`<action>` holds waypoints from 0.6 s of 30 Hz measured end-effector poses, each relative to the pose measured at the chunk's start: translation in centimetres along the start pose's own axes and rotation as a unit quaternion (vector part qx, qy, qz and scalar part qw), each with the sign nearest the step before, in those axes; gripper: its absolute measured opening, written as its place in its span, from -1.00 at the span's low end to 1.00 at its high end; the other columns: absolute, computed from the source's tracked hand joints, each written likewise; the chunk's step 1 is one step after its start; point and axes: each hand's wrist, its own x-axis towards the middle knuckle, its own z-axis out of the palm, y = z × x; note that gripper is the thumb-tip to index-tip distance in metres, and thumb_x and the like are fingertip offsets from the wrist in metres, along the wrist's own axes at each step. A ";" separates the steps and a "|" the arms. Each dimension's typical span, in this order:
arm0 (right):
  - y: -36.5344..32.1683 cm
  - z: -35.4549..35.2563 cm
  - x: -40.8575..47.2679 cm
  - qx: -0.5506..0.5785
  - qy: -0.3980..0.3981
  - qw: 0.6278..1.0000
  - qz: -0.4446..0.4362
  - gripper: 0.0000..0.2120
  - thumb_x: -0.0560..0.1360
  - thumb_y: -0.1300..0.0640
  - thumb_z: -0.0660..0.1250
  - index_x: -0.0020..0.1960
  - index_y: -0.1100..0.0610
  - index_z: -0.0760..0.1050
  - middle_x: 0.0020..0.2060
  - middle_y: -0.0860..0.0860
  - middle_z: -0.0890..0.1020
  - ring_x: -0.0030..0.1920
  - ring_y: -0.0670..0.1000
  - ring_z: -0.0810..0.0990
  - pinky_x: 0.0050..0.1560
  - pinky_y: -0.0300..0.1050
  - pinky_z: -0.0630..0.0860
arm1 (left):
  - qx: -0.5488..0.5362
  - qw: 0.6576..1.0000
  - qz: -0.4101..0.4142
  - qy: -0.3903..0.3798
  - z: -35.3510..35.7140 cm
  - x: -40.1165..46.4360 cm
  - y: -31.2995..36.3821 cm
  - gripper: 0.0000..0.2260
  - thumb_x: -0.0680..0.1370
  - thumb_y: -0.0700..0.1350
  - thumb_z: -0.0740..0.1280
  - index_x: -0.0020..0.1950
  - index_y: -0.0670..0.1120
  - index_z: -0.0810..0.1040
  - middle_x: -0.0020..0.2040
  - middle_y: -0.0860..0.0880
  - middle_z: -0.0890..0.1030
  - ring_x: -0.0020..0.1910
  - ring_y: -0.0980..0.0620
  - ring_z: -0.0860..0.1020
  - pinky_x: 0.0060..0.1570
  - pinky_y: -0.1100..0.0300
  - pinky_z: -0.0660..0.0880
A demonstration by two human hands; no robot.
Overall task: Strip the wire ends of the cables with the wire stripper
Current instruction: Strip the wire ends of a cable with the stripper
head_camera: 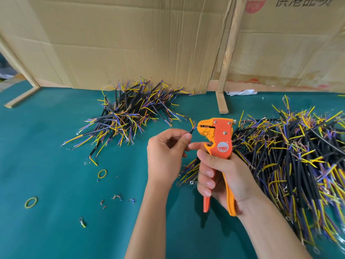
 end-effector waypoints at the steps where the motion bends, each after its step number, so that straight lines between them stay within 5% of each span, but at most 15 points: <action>1: 0.1 -0.1 0.0 0.004 0.001 1.000 0.004 -0.63 0.40 0.22 0.52 0.16 0.31 0.58 -0.46 0.05 0.30 -0.55 0.01 0.30 -0.52 -0.16 0.34 | 0.001 1.000 -0.004 0.000 -0.1 0.0 0.0 -0.94 0.53 -0.25 0.45 -0.14 -0.15 0.67 -0.35 -0.02 0.65 -0.44 0.08 0.54 -0.36 0.28 0.48; 6: -0.2 -0.3 0.1 0.063 0.008 0.998 0.018 -0.80 0.33 0.08 0.52 -0.13 0.18 0.66 -0.26 0.23 0.61 -0.36 0.16 0.58 -0.32 0.02 0.58 | 0.032 0.999 -0.019 0.017 0.0 0.1 -0.2 -0.89 0.53 -0.26 0.45 -0.14 -0.07 0.68 -0.34 0.00 0.66 -0.39 0.09 0.59 -0.34 0.26 0.50; 9: -0.6 -0.9 0.2 0.117 0.028 0.993 0.017 -0.55 0.33 0.10 0.52 0.14 0.23 0.50 0.05 0.41 0.65 -0.18 0.26 0.66 -0.13 0.12 0.66 | 0.039 0.998 -0.026 0.047 -0.2 0.3 -0.4 -0.87 0.54 -0.24 0.44 -0.12 -0.03 0.69 -0.35 0.05 0.65 -0.39 0.09 0.59 -0.32 0.23 0.52; 13: -1.2 -2.0 0.3 0.161 0.067 0.985 -0.005 -0.35 0.34 0.28 0.38 0.42 0.25 0.37 0.16 0.45 0.61 0.09 0.36 0.68 0.10 0.24 0.63 | 0.008 0.997 -0.031 0.070 -0.4 0.5 -0.3 -0.84 0.54 -0.27 0.43 -0.14 -0.01 0.68 -0.36 0.07 0.64 -0.40 0.13 0.59 -0.38 0.32 0.47; 18: -1.6 -2.0 -0.2 0.096 0.018 0.995 0.020 -0.51 0.51 0.17 0.32 0.44 0.02 0.47 0.18 0.39 0.62 0.14 0.44 0.64 0.12 0.39 0.59 | 0.000 0.997 -0.033 0.064 -0.2 0.4 -0.2 -0.83 0.55 -0.26 0.42 -0.14 0.00 0.67 -0.34 0.08 0.65 -0.37 0.10 0.60 -0.37 0.29 0.48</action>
